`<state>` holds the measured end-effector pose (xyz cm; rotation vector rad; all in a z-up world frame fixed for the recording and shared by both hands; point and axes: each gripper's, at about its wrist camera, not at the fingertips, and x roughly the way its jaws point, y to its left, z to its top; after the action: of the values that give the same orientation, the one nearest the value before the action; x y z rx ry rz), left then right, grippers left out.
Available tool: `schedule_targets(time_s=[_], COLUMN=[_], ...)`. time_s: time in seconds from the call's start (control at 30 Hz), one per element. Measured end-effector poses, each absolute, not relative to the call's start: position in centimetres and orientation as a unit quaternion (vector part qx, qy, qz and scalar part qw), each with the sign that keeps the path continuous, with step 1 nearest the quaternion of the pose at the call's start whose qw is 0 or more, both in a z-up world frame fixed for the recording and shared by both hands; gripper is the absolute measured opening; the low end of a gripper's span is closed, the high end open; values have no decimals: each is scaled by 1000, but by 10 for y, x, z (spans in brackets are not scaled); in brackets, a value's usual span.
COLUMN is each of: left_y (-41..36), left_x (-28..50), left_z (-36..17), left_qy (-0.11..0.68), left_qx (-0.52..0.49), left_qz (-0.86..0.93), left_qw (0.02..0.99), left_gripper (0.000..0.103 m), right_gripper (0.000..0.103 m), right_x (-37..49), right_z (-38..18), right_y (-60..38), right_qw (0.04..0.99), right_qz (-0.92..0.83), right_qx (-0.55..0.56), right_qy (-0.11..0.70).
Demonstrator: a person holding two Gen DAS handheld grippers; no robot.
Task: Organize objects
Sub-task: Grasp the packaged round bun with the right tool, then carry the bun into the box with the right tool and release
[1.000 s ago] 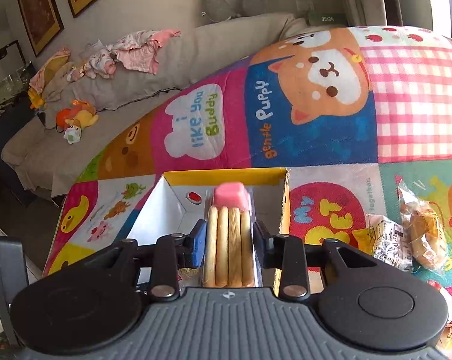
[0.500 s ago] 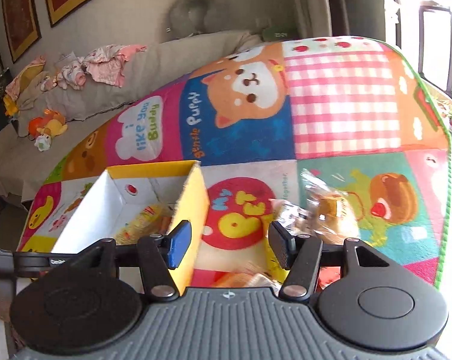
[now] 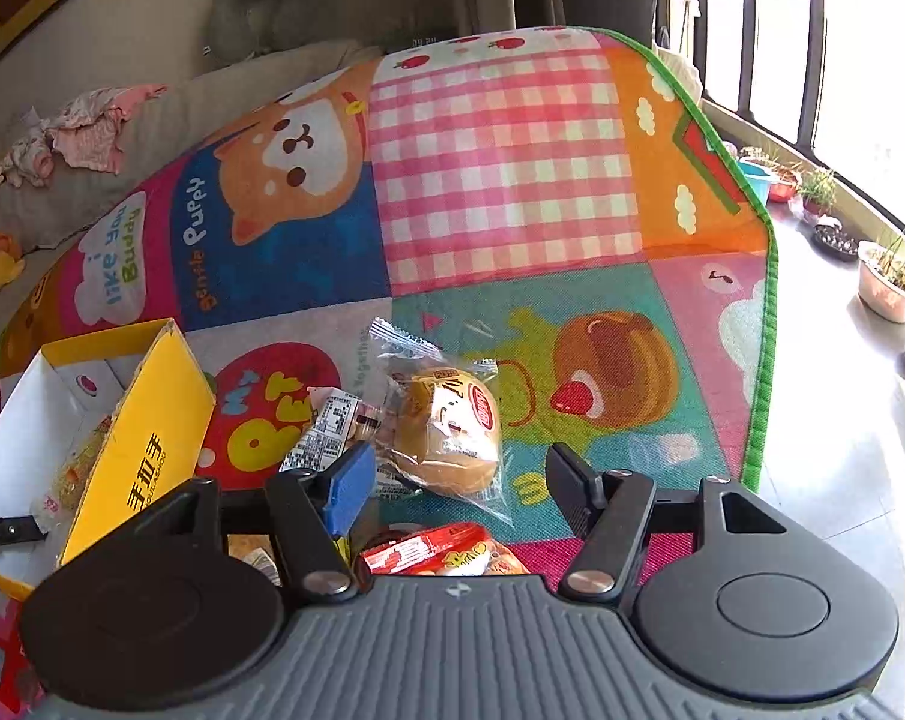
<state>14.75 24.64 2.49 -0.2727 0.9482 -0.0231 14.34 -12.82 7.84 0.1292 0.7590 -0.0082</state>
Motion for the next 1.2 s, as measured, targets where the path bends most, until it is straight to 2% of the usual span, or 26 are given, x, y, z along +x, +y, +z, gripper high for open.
schedule_targets(time_s=[0.13,0.4,0.47,0.5,0.77,0.9,1.2], left_y=[246,247,246,246,246,246,247], left_x=[148,147,147,147,147,147,147], left_z=[25,25,25,25,25,25,25], left_qy=[455,455,455,456,456,456,455], left_qx=[-131,-133,-132,-132,-132,-132,-133], left_qz=[-11,-12,-12,-12,-12,-11,-11], left_qw=[881,880,880,880,880,880,880], left_gripper=[14,14,14,14,14,14,14], right_gripper=[70,73,71,63,59,59,59], right_x=[180,232,230,228,180,136,61], right_z=[66,25,26,27,52,83,118], right_y=[-134,-147,-150,-151,-142,-118,-59], right_qw=[918,882,880,878,887,903,880], right_qz=[-4,-11,-1,5,47,87,209], right_qx=[110,179,188,190,149,91,39], right_qy=[382,436,437,439,435,411,425])
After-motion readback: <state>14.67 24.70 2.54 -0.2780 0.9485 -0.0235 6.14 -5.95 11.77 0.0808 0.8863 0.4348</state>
